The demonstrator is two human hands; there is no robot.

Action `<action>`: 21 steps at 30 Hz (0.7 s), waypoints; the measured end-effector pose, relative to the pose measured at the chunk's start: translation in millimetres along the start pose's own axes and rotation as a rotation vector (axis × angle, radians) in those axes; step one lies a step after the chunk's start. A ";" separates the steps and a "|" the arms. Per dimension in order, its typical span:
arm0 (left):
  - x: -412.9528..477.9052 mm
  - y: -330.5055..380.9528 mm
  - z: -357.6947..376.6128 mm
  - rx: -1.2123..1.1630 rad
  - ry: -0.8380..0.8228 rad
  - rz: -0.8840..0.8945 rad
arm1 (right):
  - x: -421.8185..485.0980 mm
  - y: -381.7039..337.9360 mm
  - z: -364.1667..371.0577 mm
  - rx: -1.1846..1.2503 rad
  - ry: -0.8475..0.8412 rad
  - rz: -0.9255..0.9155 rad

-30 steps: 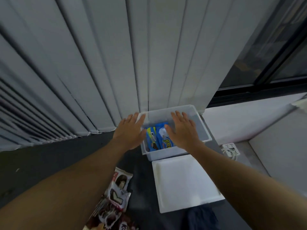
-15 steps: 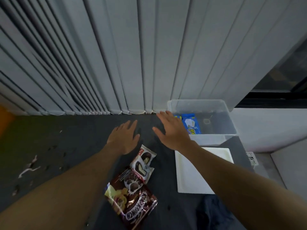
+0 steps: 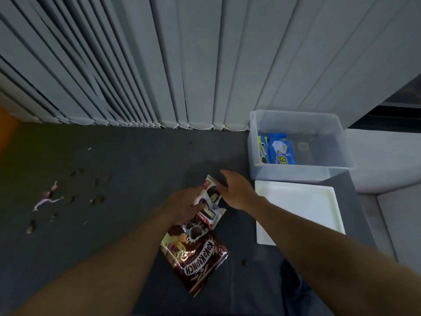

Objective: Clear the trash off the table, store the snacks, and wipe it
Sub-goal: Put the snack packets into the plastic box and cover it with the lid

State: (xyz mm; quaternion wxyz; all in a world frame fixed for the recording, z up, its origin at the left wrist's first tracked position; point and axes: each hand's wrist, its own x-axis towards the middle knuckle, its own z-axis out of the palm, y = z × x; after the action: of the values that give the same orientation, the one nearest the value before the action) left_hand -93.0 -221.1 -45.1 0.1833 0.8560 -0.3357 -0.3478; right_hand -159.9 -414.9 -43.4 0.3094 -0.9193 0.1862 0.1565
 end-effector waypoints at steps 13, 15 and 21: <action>4.6 -2.7 -21.0 0.151 0.044 -0.044 | -1.1 3.8 4.1 -0.028 0.049 0.030; 2.2 -4.5 -24.9 0.159 0.040 -0.035 | -3.1 1.0 -1.9 -0.001 0.082 0.020; -3.1 2.0 -36.7 0.104 0.068 -0.049 | -8.1 -12.1 -21.8 0.133 0.137 -0.014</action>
State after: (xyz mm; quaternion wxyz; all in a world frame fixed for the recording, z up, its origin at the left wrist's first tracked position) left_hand -69.2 -217.4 -17.2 0.1413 0.8836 -0.3259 -0.3051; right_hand -157.9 -417.6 -17.4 0.3574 -0.9066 0.2104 0.0785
